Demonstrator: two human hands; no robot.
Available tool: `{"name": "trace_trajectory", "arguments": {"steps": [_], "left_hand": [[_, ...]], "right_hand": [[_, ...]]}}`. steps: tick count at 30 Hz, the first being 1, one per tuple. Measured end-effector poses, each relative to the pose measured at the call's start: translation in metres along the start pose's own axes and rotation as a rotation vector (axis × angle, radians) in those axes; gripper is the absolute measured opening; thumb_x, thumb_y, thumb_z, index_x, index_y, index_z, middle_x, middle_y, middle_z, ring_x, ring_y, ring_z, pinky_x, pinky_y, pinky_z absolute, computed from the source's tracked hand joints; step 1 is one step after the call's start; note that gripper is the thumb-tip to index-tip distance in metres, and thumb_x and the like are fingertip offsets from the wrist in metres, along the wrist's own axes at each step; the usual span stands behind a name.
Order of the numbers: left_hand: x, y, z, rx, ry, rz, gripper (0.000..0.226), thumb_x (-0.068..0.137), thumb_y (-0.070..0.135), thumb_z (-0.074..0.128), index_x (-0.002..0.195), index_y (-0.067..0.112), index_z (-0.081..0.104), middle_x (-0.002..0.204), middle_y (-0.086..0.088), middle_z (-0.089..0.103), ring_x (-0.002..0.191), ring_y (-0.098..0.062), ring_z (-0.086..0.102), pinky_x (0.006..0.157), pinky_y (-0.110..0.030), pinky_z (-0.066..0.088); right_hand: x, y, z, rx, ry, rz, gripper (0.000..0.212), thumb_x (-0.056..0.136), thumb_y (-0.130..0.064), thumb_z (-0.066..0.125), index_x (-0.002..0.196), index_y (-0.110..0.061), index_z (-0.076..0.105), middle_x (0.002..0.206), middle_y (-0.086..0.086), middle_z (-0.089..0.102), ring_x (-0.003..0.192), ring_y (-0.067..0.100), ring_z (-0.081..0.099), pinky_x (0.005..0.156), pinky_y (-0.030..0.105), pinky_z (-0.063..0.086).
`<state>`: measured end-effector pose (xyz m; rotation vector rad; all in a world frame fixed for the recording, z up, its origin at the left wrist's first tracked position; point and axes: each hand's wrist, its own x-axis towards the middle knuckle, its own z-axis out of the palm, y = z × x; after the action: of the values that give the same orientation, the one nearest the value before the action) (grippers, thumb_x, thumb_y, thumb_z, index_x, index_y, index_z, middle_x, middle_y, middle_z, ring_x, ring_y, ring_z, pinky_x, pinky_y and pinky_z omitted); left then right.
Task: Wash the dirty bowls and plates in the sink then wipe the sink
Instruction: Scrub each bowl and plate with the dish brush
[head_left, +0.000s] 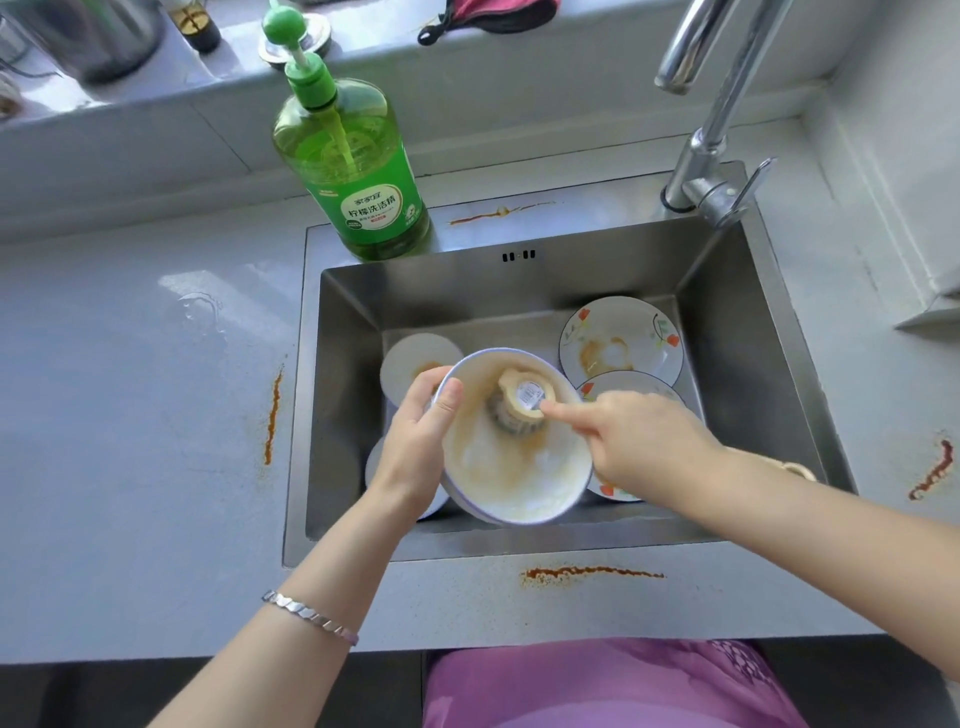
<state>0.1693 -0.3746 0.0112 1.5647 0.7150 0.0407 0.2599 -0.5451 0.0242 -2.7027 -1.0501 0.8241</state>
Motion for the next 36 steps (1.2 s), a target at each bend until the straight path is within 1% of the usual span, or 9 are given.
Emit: {"name": "trace_trajectory", "arguments": {"steps": [6,9,13,17,20,26,31,34,36], "left_hand": [[0.008,-0.003,-0.002,0.03,0.132,-0.024,0.016,0.098,0.028,0.042,0.1,0.029,0.058,0.095,0.012,0.061,0.094,-0.008,0.056,0.084,-0.02,0.045],[0.01,-0.006,-0.005,0.01,0.196,-0.088,0.015,0.098,0.035,0.042,0.1,0.036,0.057,0.102,0.009,0.062,0.105,-0.019,0.057,0.097,-0.045,0.046],[0.012,-0.003,-0.013,-0.052,0.261,-0.144,0.017,0.099,0.036,0.038,0.096,0.039,0.054,0.101,0.011,0.06,0.103,-0.02,0.058,0.095,-0.052,0.047],[0.008,-0.007,-0.008,-0.142,0.141,-0.195,0.021,0.1,0.037,0.033,0.099,0.038,0.054,0.101,0.007,0.062,0.091,-0.016,0.061,0.088,-0.047,0.049],[0.003,-0.011,-0.002,-0.233,0.017,-0.208,0.026,0.101,0.034,0.029,0.108,0.032,0.054,0.101,0.007,0.064,0.082,-0.004,0.066,0.072,-0.025,0.054],[-0.002,-0.013,0.007,-0.198,-0.123,-0.228,0.031,0.101,0.028,0.03,0.124,0.02,0.05,0.106,0.007,0.063,0.089,-0.002,0.066,0.068,-0.014,0.052],[-0.004,-0.012,0.01,0.555,-0.048,0.108,0.051,0.091,0.035,0.058,0.137,0.023,0.042,0.127,0.017,0.044,0.121,0.001,0.038,0.103,-0.016,0.028],[-0.024,-0.007,0.026,0.664,-0.268,0.319,0.045,0.081,0.042,0.066,0.121,0.023,0.057,0.11,0.024,0.048,0.105,0.011,0.038,0.092,-0.001,0.026],[-0.036,-0.007,0.039,0.729,-0.389,0.32,0.019,0.083,0.034,0.068,0.094,0.02,0.063,0.087,0.019,0.057,0.085,0.002,0.049,0.075,-0.011,0.037]], "right_hand": [[-0.014,-0.02,0.021,0.324,-0.169,-0.04,0.045,0.096,-0.019,0.037,0.124,-0.051,0.05,0.113,-0.001,0.063,0.086,0.023,0.055,0.065,0.026,0.039],[-0.005,0.002,0.013,0.438,-0.063,0.055,0.04,0.096,-0.021,0.04,0.122,-0.048,0.054,0.104,-0.015,0.066,0.089,0.016,0.059,0.067,0.022,0.044],[-0.014,0.018,0.018,0.958,0.216,0.154,0.042,0.093,-0.019,0.053,0.122,-0.048,0.048,0.109,-0.022,0.061,0.1,0.005,0.06,0.086,0.019,0.047],[-0.009,0.016,0.026,1.426,0.165,0.264,0.065,0.077,-0.032,0.069,0.135,-0.038,0.042,0.082,0.003,0.061,0.048,0.004,0.046,0.05,0.016,0.036],[-0.005,0.017,0.028,1.75,0.041,0.244,0.085,0.062,-0.041,0.074,0.138,-0.033,0.037,0.071,0.002,0.059,0.041,0.004,0.025,0.038,0.016,0.023],[-0.008,0.019,0.032,1.65,0.038,0.22,0.057,0.058,-0.039,0.074,0.11,-0.051,0.053,0.078,0.006,0.058,0.062,0.025,0.041,0.055,0.028,0.034],[-0.01,0.015,0.037,1.565,0.21,0.386,0.044,0.081,-0.023,0.067,0.113,-0.048,0.053,0.068,0.005,0.055,0.063,0.023,0.037,0.053,0.028,0.033],[-0.007,0.013,0.038,1.487,0.293,0.459,0.045,0.081,-0.026,0.065,0.119,-0.048,0.053,0.072,0.004,0.06,0.066,0.026,0.045,0.06,0.037,0.043],[-0.003,0.01,0.037,1.407,0.321,0.494,0.051,0.082,-0.03,0.064,0.129,-0.04,0.049,0.079,-0.002,0.065,0.069,0.021,0.055,0.066,0.039,0.051]]}}
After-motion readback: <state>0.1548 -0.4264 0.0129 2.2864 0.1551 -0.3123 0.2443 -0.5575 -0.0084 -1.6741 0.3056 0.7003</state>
